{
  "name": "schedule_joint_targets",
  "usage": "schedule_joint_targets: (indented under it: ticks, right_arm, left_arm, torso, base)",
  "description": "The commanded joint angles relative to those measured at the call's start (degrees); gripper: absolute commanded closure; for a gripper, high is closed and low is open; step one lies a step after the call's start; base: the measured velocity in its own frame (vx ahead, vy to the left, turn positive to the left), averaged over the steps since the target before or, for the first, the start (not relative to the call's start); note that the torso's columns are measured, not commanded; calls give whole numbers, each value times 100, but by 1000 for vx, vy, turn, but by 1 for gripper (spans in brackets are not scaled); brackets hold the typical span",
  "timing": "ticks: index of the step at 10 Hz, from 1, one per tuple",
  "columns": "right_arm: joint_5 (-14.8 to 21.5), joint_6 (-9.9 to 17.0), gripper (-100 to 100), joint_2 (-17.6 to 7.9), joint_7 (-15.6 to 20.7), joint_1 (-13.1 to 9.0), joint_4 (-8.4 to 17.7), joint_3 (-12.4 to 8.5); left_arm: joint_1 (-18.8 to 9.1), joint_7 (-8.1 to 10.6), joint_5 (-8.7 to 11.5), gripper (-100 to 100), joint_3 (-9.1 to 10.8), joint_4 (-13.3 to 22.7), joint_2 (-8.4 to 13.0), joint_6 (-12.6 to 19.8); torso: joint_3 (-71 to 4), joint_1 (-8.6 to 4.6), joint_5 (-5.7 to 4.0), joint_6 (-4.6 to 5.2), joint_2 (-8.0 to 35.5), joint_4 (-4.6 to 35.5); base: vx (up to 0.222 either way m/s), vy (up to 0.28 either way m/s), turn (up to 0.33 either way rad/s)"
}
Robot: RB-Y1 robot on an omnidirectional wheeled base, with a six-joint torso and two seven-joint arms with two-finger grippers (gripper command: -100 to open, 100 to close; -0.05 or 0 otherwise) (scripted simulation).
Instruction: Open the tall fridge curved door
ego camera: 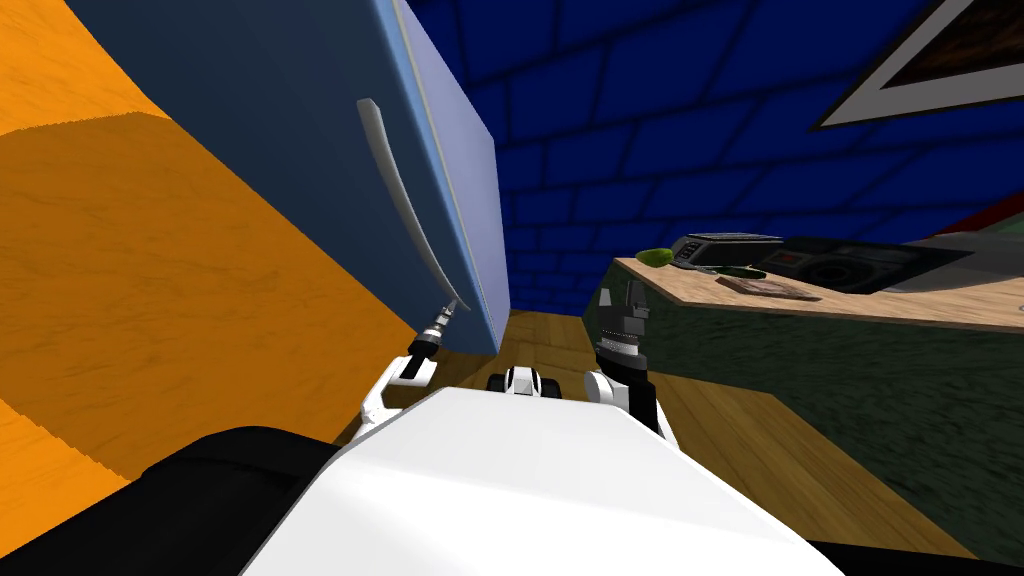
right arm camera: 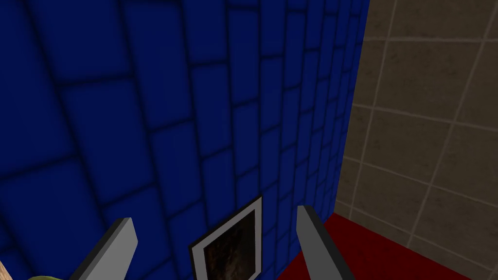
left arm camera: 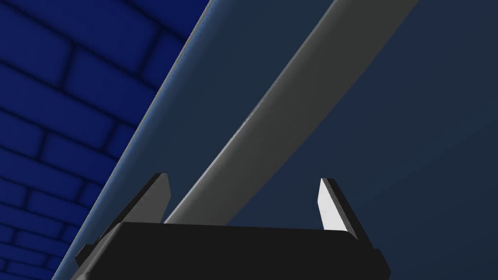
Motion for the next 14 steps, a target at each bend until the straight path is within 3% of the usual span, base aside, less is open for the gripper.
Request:
schedule_joint_targets:
  ticks: [1,2,3,4,5,6,8,9,11,12,14]
  right_arm:
    - [0,0,0,0,0,0,0,0]
    - [0,0,0,0,0,0,0,0]
    - [0,0,0,0,0,-1,0,0]
    - [0,0,0,0,0,0,0,0]
    - [0,0,0,0,0,-1,0,0]
    - [0,0,0,0,0,-2,0,-1]
    - [0,1,0,-1,0,-5,1,-1]
    - [0,1,0,0,0,-4,1,0]
    - [0,1,0,-1,0,-5,1,-1]
    - [0,1,0,0,0,-4,1,0]
    - [0,1,0,-1,0,-4,1,-1]
  left_arm:
    - [-48,-75,-88,-100,113,137,246,304]
    - [-23,-32,-43,-100,107,88,226,224]
    - [13,1,-13,-100,141,-57,306,398]
    - [-10,-19,-27,-100,128,24,276,311]
    - [-10,-13,-24,100,131,13,282,330]
    - [-285,271,-313,100,121,315,359,97]
    - [-449,331,-359,100,121,564,359,97]
    - [-686,585,-634,100,100,787,437,-148]
    - [-900,677,-691,100,100,1099,437,-148]
    - [-1088,919,-977,100,78,1302,514,-393]
    - [-1351,1024,-1023,100,78,1635,514,-393]
  torso:
    - [1,-2,-1,-1,6,0]
    - [8,-4,-1,1,16,4]
    - [21,5,1,-1,36,9]
    - [7,10,3,0,9,4]
    - [9,7,3,-1,19,3]
    - [18,-9,-3,16,32,12]
    - [46,47,9,-15,72,35]
    - [19,35,2,-28,30,29]
    - [17,51,-4,-27,32,33]
    - [1,49,1,-35,2,24]
    - [10,53,3,-29,17,25]
  base:
    - [114,-51,-15]
    - [53,-23,-2]
    - [131,-2,-40]
    - [82,1,-10]
    - [9,4,32]
    - [-184,119,-85]
    - [-205,77,-60]
    - [-209,71,-62]
    - [-209,85,-44]
    - [-243,64,-67]
    - [-187,65,-32]
